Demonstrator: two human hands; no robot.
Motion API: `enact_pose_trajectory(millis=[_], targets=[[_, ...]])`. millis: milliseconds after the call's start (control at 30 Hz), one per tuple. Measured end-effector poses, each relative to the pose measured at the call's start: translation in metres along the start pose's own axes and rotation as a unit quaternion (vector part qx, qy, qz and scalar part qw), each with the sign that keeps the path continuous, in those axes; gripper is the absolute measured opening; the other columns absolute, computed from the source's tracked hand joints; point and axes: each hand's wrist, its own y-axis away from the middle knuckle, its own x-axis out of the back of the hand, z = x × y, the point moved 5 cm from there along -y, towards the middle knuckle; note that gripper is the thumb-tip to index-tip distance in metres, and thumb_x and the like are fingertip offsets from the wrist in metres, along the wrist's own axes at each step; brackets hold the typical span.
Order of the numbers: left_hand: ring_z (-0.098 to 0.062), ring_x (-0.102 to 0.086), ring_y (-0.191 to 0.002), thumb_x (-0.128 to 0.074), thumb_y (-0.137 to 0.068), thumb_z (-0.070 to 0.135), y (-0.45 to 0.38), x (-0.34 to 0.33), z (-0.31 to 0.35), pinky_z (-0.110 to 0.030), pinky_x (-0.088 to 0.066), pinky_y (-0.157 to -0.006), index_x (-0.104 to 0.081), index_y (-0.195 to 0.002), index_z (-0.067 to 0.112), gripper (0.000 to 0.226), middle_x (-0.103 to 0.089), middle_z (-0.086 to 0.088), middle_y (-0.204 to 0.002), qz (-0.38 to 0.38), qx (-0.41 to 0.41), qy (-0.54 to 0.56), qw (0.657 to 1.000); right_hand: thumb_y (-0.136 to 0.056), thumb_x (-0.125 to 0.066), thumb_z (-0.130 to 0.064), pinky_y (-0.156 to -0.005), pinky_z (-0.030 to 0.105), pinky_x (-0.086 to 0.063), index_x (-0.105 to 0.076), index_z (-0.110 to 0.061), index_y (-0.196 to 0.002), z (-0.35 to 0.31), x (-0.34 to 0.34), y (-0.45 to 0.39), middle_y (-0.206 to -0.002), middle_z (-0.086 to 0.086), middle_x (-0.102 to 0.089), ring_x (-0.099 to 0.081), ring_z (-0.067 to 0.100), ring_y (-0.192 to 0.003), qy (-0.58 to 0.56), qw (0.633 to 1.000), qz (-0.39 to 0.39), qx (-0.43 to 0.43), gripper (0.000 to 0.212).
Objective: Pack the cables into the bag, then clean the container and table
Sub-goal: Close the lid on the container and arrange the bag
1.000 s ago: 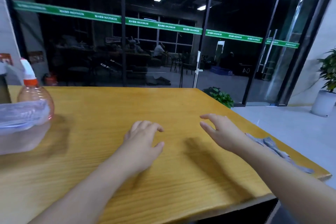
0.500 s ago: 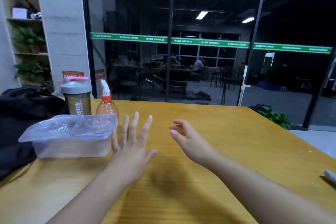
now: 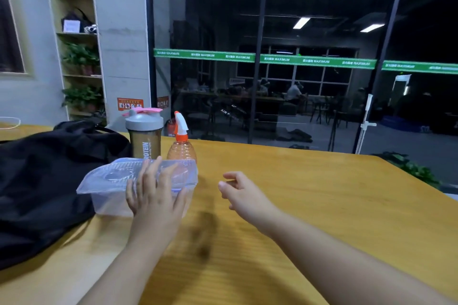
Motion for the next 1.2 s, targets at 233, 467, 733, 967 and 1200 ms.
enact_pose_trajectory(millis=[233,467,733,967,1200], targets=[[-0.027,-0.032,-0.13,-0.06,-0.081,0.035,0.0,0.002,-0.014,-0.059,-0.018,-0.105,-0.058,-0.111,0.022,0.033,-0.043,-0.008,-0.134,0.035,0.054,-0.005,0.998,-0.098,-0.043,-0.032,-0.063,0.023,-0.047,-0.049,-0.012,-0.122,-0.009,-0.041,-0.031,-0.094,-0.002,-0.057,-0.056,0.012,-0.078,-0.072,0.995,-0.016,-0.072,0.032],[-0.028,-0.025,-0.134,-0.065,-0.083,0.031,0.002,0.0,-0.026,-0.056,-0.014,-0.105,-0.057,-0.116,0.017,0.037,-0.037,-0.008,-0.14,0.018,0.138,0.006,0.99,-0.097,-0.045,-0.029,-0.055,0.02,-0.042,-0.056,-0.007,-0.107,-0.009,-0.058,-0.051,-0.08,0.001,-0.053,-0.049,0.012,-0.063,-0.17,0.978,-0.004,-0.122,0.026],[-0.028,-0.028,-0.13,-0.066,-0.082,0.028,0.005,-0.001,-0.015,-0.053,-0.023,-0.099,-0.056,-0.114,0.015,0.036,-0.04,-0.009,-0.136,0.022,0.126,0.03,0.991,-0.087,-0.044,-0.003,-0.045,0.019,-0.04,-0.048,-0.012,-0.067,-0.011,-0.056,-0.057,-0.056,0.001,-0.048,-0.042,0.009,-0.044,-0.242,0.964,0.009,-0.113,0.022],[-0.021,-0.034,-0.105,-0.051,-0.08,0.04,0.005,0.006,-0.004,-0.045,-0.035,-0.082,-0.058,-0.101,0.018,0.031,-0.052,-0.005,-0.11,0.067,0.042,0.038,0.996,-0.085,-0.041,-0.001,-0.048,0.021,-0.037,-0.047,-0.013,-0.072,-0.008,-0.033,-0.045,-0.062,0.002,-0.047,-0.04,0.012,-0.052,-0.275,0.956,0.059,-0.083,0.02],[-0.026,-0.041,-0.095,-0.04,-0.087,0.03,0.006,0.024,0.033,-0.036,-0.032,-0.081,-0.053,-0.104,0.029,0.021,-0.045,0.001,-0.099,0.115,-0.127,0.022,0.985,-0.086,-0.044,0.005,-0.051,0.02,-0.039,-0.051,-0.011,-0.089,0.0,0.008,-0.008,-0.055,-0.002,-0.049,-0.041,0.01,-0.05,-0.35,0.933,0.045,-0.074,0.018]])
